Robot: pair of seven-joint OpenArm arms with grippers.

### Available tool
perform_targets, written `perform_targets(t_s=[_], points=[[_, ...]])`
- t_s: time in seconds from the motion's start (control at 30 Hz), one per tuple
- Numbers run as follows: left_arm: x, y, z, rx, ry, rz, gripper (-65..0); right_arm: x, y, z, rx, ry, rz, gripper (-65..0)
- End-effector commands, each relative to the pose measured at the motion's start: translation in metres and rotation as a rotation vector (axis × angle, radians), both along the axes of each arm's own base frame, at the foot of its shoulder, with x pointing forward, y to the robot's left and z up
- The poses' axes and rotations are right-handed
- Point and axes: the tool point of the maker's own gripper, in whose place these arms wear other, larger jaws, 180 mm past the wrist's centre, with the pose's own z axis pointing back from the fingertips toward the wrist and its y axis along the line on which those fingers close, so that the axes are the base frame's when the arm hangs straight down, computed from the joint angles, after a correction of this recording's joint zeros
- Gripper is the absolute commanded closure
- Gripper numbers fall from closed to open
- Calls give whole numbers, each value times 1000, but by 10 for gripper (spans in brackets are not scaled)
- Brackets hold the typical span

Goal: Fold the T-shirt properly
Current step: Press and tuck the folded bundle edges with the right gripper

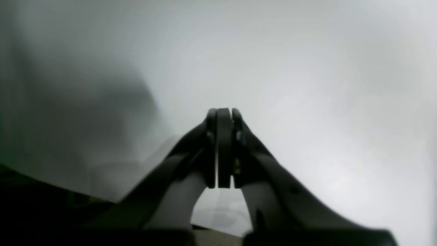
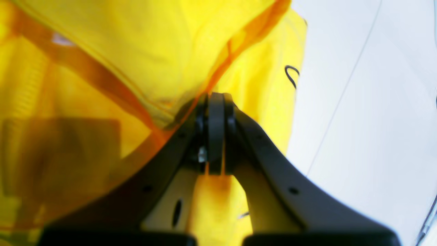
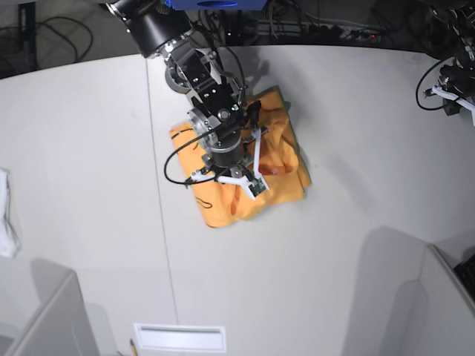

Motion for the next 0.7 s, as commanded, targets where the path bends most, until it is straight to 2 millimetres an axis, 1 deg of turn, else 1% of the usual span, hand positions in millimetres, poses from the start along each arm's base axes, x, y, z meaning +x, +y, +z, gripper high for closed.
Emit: perform_targets(t_s=[0.0,0.03,0.1,0.17,0.3,0.33,0.43,0.5,0.57,0.63,0.67], points=[[4,5,12,31,-28,-12,0,9,8,14,25,-45,6,0],[4,5,12,31,-28,-12,0,9,9,14,27,-43,8,0],[4,5,12,31,-28,-12,0,3,25,15,29,-45,53,0],[4,5,11,31,-27,-11,0,-1,35,11,22,-37,84,0],[6,4,12,28,-35,-13,0,1,58,12,36,-76,154,0],[7,4,12,27,-36,-15,0,1,65,13,40,-91,183,0],[9,3,12,25,-39,-17,0,-2,98,20,49,-158,306,0],[9,2,12,23,-41,-19,0,-8,124,32,82,-231,407,0],[9,2,12,23,-41,-19,0,-14,151,53,179,-303,492,0],[9,2,12,22,-41,-18,0,-13,164,79,286,-363,520,0],[9,2,12,22,-41,-18,0,-13,167,90,319,-379,521,0]])
